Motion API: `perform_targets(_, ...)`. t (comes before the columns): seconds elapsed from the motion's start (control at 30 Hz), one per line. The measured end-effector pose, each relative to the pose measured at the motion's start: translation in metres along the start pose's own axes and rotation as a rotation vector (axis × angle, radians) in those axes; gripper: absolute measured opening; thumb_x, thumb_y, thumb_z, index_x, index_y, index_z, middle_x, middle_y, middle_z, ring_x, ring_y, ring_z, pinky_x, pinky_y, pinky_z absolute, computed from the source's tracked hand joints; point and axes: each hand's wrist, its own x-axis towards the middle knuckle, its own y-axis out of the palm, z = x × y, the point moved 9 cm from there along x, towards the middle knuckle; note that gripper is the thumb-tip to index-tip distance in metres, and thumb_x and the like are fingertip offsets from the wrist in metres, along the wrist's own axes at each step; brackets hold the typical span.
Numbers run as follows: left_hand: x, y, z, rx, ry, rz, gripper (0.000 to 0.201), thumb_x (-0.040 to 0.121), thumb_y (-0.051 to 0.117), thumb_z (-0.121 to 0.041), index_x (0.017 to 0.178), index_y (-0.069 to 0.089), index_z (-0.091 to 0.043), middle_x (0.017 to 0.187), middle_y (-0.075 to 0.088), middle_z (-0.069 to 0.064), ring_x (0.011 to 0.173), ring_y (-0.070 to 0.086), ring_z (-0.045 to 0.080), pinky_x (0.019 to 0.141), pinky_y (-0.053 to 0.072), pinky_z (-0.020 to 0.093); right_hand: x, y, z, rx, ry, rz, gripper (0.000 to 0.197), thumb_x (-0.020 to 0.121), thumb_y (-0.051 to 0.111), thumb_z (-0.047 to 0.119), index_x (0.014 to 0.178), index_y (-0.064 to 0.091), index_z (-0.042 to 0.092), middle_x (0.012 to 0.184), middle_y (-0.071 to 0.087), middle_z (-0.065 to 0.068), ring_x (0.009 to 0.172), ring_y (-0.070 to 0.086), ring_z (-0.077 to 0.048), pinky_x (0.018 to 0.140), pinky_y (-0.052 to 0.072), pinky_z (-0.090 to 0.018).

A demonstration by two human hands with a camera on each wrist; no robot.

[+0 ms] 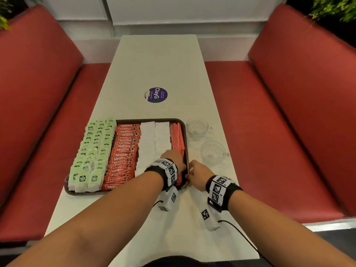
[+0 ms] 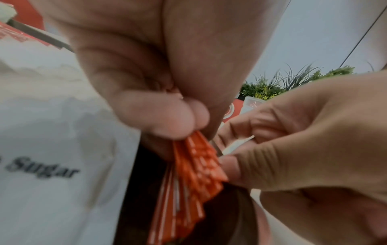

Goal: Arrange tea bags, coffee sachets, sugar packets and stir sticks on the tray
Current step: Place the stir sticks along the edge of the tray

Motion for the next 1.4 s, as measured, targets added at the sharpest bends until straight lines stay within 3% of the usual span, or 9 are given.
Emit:
perform_targets(0.1,0.0,-0.001,0.003,-0.011,-0.014,-0.033,0.037,0.089,0.066,-0.037,0.11,0.065,-0.006,0.105,0.068,0.011,0.092,0.067,0.026,0.076,0.055,0.03,0.0,0.005,-0.003,0.061,-0.006,0.026,0.024,0.097,0.058,0.019,0.117,0.048,0.01,0.101,0.07,-0.016,0.089,0.068,-0.03,0.08,0.057,-0.042)
perform_targets(0.3,-0.016,-0.002,0.004,0.074,0.05,-0.062,0.044,0.089,0.067,-0.041,0.116,0.062,-0.007,0.109,0.066,0.011,0.094,0.067,0.025,0.077,0.055,0.03,-0.002,0.006,-0.002,0.092,-0.038,0.034,0.017,0.098,0.056,0.017,0.112,0.047,0.012,0.091,0.071,-0.012,0.066,0.063,-0.018,0.054,0.043,-0.025)
perform_targets(0.5,-0.039,0.008,0.003,0.113,0.152,-0.065,0.042,0.083,0.072,-0.041,0.109,0.059,-0.01,0.099,0.068,0.008,0.087,0.067,0.026,0.074,0.054,0.03,-0.005,0.005,-0.001,0.103,-0.029,0.045,0.018,0.1,0.055,0.019,0.114,0.046,0.014,0.089,0.071,-0.01,0.06,0.06,-0.013,0.049,0.039,-0.021)
perform_targets(0.6,-0.043,0.011,0.001,0.176,0.159,-0.089,0.035,0.089,0.067,-0.038,0.108,0.062,-0.01,0.101,0.069,0.01,0.09,0.068,0.027,0.076,0.052,0.031,-0.008,0.005,-0.001,0.071,-0.03,0.044,0.024,0.1,0.054,0.02,0.122,0.046,0.013,0.091,0.073,-0.01,0.065,0.062,-0.016,0.054,0.043,-0.025)
perform_targets(0.77,-0.048,0.004,0.003,0.169,0.161,-0.107,0.03,0.088,0.068,-0.036,0.103,0.063,-0.01,0.099,0.067,0.007,0.09,0.065,0.025,0.072,0.048,0.029,-0.014,0.002,0.0,-0.019,-0.027,0.021,0.049,0.098,0.056,0.028,0.139,0.037,0.008,0.107,0.069,-0.016,0.097,0.067,-0.032,0.086,0.055,-0.041)
perform_targets(0.93,-0.063,-0.037,0.039,-0.059,0.169,-0.264,0.038,0.095,0.06,-0.041,0.124,0.061,-0.017,0.116,0.065,0.0,0.106,0.061,0.019,0.092,0.05,0.033,-0.024,-0.005,0.012,-0.1,-0.066,-0.018,0.058,0.095,0.063,0.033,0.136,0.033,0.005,0.115,0.064,-0.013,0.096,0.063,-0.028,0.077,0.049,-0.033)
perform_targets(1.07,-0.072,-0.064,0.112,-0.168,0.087,-0.375,0.039,0.093,0.061,-0.044,0.125,0.06,-0.02,0.118,0.066,-0.003,0.105,0.061,0.016,0.09,0.049,0.03,-0.021,-0.001,0.018,-0.173,-0.091,-0.048,0.07,0.088,0.067,0.041,0.139,0.033,0.007,0.121,0.059,-0.012,0.104,0.063,-0.028,0.086,0.055,-0.04)
perform_targets(1.27,-0.082,-0.052,0.252,-0.127,-0.152,-0.311,0.129,0.051,0.086,-0.067,0.153,0.026,-0.016,0.156,0.034,0.007,0.143,0.032,0.026,0.118,0.03,0.043,-0.009,0.011,0.034,-0.25,-0.103,-0.081,0.134,0.051,0.082,0.067,0.154,0.016,0.013,0.151,0.03,-0.015,0.138,0.037,-0.033,0.114,0.039,-0.047)
perform_targets(1.4,-0.092,-0.021,0.31,-0.065,-0.284,-0.154,0.152,0.049,0.087,-0.066,0.156,-0.001,-0.006,0.165,-0.001,0.014,0.153,-0.002,0.03,0.124,0.011,0.042,-0.007,0.025,0.04,-0.311,-0.02,-0.048,0.152,0.053,0.09,0.062,0.158,-0.005,0.006,0.165,-0.003,-0.019,0.153,0.006,-0.036,0.125,0.016,-0.045)
